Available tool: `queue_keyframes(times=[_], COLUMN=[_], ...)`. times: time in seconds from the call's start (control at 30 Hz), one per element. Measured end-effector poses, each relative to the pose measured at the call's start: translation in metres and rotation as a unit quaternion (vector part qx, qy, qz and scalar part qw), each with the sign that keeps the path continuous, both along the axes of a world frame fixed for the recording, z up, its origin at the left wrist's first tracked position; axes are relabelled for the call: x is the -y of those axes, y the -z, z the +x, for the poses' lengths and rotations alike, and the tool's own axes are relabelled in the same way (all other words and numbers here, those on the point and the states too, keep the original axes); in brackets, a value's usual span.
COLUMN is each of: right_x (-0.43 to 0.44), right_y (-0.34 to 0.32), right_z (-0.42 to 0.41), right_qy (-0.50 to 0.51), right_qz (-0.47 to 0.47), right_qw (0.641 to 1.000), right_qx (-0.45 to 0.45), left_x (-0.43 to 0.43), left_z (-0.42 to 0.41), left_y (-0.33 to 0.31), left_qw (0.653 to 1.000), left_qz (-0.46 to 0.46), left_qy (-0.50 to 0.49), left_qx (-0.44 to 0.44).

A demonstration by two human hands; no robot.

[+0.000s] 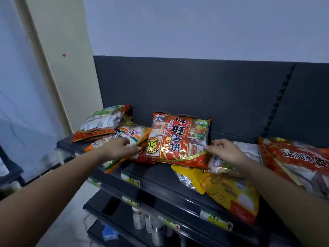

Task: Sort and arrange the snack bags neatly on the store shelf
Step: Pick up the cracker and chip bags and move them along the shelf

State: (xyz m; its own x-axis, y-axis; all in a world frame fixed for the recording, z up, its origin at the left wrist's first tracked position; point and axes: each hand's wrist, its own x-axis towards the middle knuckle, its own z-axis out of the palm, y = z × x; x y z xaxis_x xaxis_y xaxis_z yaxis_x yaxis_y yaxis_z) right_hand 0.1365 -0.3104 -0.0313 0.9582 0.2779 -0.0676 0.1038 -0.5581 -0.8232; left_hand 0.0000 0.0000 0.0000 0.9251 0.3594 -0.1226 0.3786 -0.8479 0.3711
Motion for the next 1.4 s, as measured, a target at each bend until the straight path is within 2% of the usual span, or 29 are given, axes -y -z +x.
queue_keyframes(times=[0.1,0.17,0.27,0.33,0.43,0.57,0.67,0.73,0.8,0.97,1.07,1.17,1.3,1.4], right_x=[-0.012,-0.02,-0.028,-0.032,-0.034,-0.042,-0.053,-0.054,-0.049,-0.031,-0.018,-0.004,0.042,0.08], right_y=[0.008,0.014,0.023,0.032,0.041,0.047,0.045,0.037,0.026,-0.012,-0.03,-0.044,-0.047,-0.046], right_z=[0.02,0.033,0.051,0.059,0.062,0.061,0.057,0.052,0.046,0.028,0.015,-0.011,-0.048,-0.082], right_qy=[0.019,0.026,0.045,0.024,-0.008,-0.031,-0.008,0.028,0.056,0.098,0.135,0.164,0.243,0.3], right_qz=[0.003,0.031,0.061,0.077,0.151,0.224,0.232,0.247,0.266,0.273,0.275,0.292,0.311,0.332], right_qw=[0.999,0.997,0.992,0.985,0.964,0.943,0.96,0.965,0.962,0.955,0.946,0.935,0.907,0.881], right_qx=[-0.028,-0.064,-0.103,-0.149,-0.218,-0.243,-0.159,-0.079,-0.031,0.068,0.105,0.121,0.148,0.156], left_x=[0.002,0.004,0.013,0.015,0.01,0.009,0.016,0.028,0.039,0.04,0.043,0.06,0.11,0.161], left_z=[0.037,0.065,0.089,0.099,0.109,0.115,0.114,0.107,0.105,0.118,0.131,0.143,0.15,0.148], left_y=[0.016,0.032,0.046,0.056,0.067,0.071,0.065,0.055,0.046,0.031,0.024,0.019,0.015,0.018], left_qw=[0.997,0.996,0.999,1.0,0.997,0.996,0.986,0.969,0.935,0.839,0.803,0.76,0.753,0.76], left_qz=[0.07,0.083,0.038,0.011,-0.032,-0.05,-0.105,-0.194,-0.31,-0.485,-0.541,-0.608,-0.606,-0.581], left_qy=[0.003,0.016,-0.006,-0.003,-0.001,0.021,0.091,0.11,0.118,0.128,0.12,0.147,0.244,0.286], left_qx=[-0.016,-0.022,-0.003,0.027,0.076,0.077,0.092,0.107,0.127,0.212,0.221,0.175,0.077,0.053])
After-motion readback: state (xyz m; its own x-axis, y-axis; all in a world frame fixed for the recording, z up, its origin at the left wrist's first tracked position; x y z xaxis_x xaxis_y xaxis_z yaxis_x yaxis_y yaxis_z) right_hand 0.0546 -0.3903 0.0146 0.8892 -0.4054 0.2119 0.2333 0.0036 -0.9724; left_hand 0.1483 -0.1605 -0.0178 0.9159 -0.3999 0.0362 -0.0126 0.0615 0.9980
